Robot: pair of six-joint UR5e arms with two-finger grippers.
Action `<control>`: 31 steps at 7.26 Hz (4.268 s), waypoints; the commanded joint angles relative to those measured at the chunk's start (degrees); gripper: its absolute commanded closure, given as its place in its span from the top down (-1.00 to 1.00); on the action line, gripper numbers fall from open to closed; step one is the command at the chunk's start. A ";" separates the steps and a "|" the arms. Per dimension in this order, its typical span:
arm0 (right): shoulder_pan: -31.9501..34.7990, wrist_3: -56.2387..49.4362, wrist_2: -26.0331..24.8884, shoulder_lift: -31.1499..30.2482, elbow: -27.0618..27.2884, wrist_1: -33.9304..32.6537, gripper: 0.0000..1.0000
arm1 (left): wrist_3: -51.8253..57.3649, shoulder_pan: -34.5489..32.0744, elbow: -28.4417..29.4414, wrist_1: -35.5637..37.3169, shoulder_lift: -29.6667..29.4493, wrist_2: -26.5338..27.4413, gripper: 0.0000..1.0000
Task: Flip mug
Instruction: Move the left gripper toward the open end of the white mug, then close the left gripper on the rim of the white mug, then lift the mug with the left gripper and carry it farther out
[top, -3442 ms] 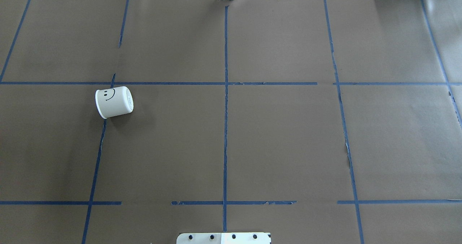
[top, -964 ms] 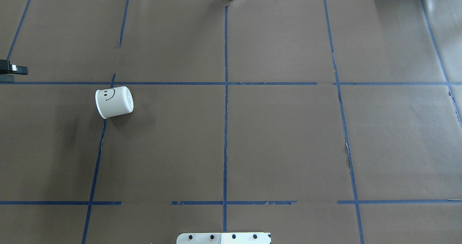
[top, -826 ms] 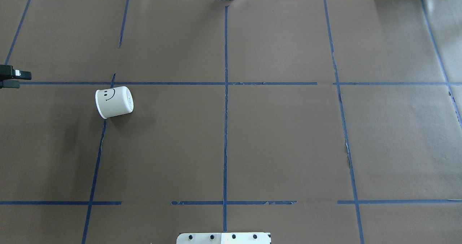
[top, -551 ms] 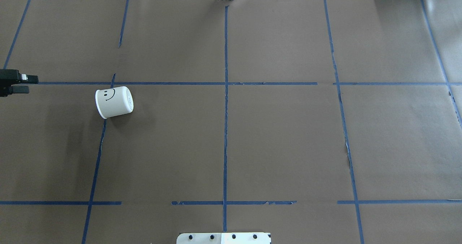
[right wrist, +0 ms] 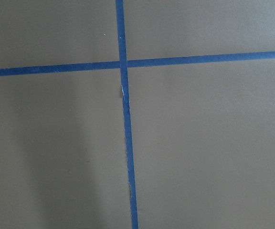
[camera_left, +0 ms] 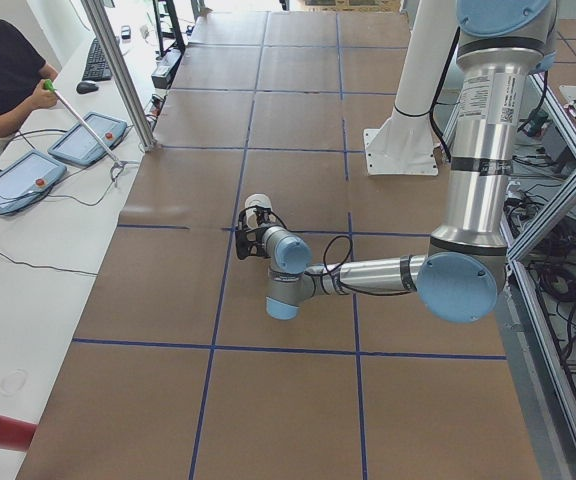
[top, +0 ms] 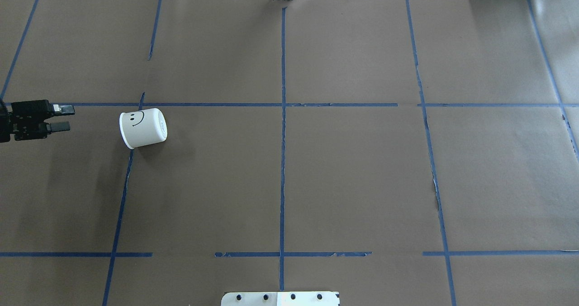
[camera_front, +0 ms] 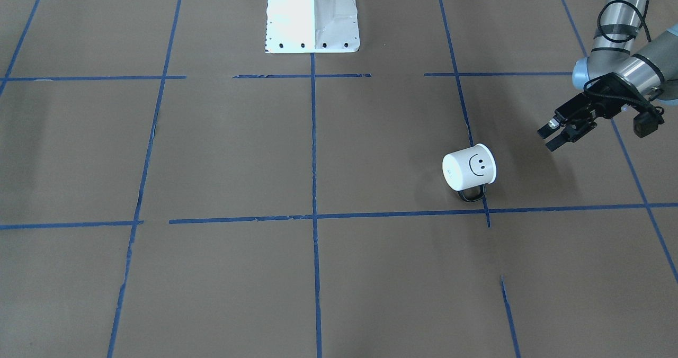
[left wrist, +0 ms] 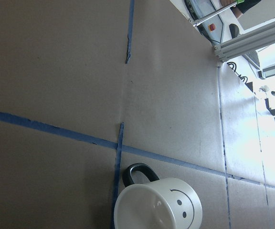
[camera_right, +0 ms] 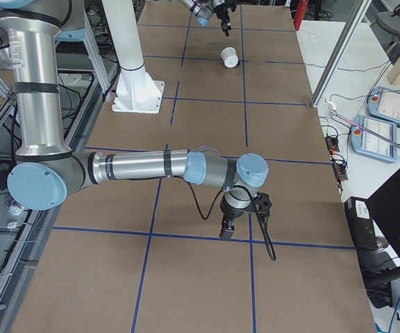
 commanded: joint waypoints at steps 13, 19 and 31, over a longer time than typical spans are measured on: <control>0.00 0.00 0.00 0.00 0.00 0.00 1.00 | -8.81 12.72 6.70 -9.01 -7.75 17.40 1.00; 0.00 0.00 0.00 0.00 0.00 0.00 1.00 | -9.07 13.24 6.62 -6.73 -8.63 17.31 0.38; 0.00 0.00 0.00 0.00 0.00 0.00 1.00 | -6.55 6.65 -24.92 43.80 -13.86 0.44 -1.00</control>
